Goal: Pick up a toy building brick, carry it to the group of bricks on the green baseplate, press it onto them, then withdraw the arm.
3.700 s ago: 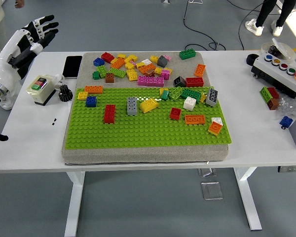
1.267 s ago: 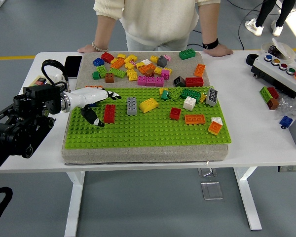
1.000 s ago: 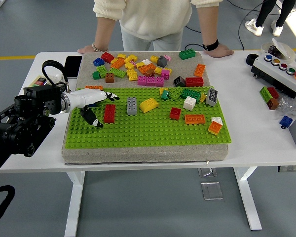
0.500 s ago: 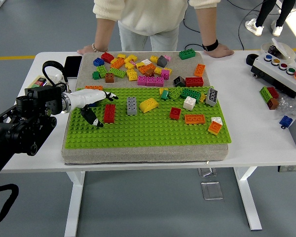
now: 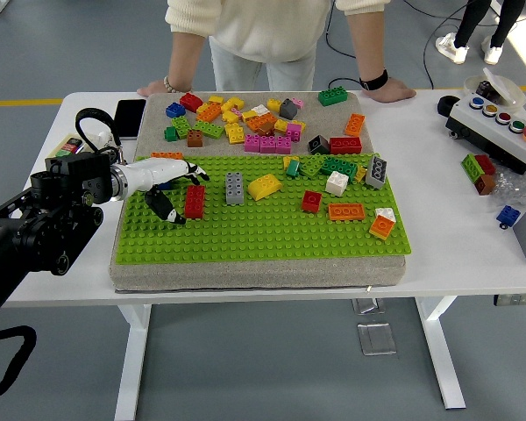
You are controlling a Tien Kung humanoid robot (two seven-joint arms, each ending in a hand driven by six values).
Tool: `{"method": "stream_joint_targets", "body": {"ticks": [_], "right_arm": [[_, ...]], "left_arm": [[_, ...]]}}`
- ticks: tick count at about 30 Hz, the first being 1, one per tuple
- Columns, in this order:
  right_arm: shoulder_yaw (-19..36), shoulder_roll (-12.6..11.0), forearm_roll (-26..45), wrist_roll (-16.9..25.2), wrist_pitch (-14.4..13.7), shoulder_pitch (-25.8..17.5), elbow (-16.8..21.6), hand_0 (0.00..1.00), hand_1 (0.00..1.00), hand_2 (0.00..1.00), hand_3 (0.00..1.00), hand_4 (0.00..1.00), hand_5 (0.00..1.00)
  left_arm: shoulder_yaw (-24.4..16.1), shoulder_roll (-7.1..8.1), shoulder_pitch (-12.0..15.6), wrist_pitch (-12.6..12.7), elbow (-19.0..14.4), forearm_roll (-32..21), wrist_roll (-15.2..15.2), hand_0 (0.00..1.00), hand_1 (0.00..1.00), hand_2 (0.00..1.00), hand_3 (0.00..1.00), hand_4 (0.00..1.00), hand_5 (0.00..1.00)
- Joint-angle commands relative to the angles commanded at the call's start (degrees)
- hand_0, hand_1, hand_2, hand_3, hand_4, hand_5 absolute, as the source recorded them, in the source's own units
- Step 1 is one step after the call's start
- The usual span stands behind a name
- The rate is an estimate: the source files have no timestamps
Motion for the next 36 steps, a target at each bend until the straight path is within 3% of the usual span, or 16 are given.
{"method": "stream_joint_targets", "body": {"ticks": [4, 21, 35, 36], "right_arm": [[0.04, -0.02, -0.03, -0.01, 0.0, -0.08, 0.0, 0.723, 0.638, 0.682, 0.619, 0.947, 0.492], [0.03, -0.06, 0.04, -0.03, 0.01, -0.16, 0.0, 0.723, 0.638, 0.682, 0.619, 0.947, 0.492], [-0.06, -0.05, -0.07, -0.11, -0.01, -0.21, 0.0, 0.725, 0.638, 0.682, 0.618, 0.945, 0.491], [-0.06, -0.05, -0.07, -0.12, -0.01, -0.21, 0.0, 0.724, 0.638, 0.681, 0.617, 0.945, 0.49]], "left_arm": [[-0.52, 0.08, -0.21, -2.86, -0.3, 0.78, 0.25, 0.939, 0.851, 0.793, 0.844, 0.921, 0.073], [-2.31, -0.74, -0.93, -2.8, 1.41, -3.01, 3.15, 0.889, 0.822, 0.784, 0.83, 0.929, 0.103], [-3.77, -1.23, -0.49, -6.58, 1.54, -3.36, 4.96, 0.867, 0.811, 0.782, 0.828, 0.928, 0.122], [-3.79, -1.23, -0.47, -6.61, 1.53, -3.35, 4.97, 0.871, 0.825, 0.8, 0.846, 0.944, 0.155]]}}
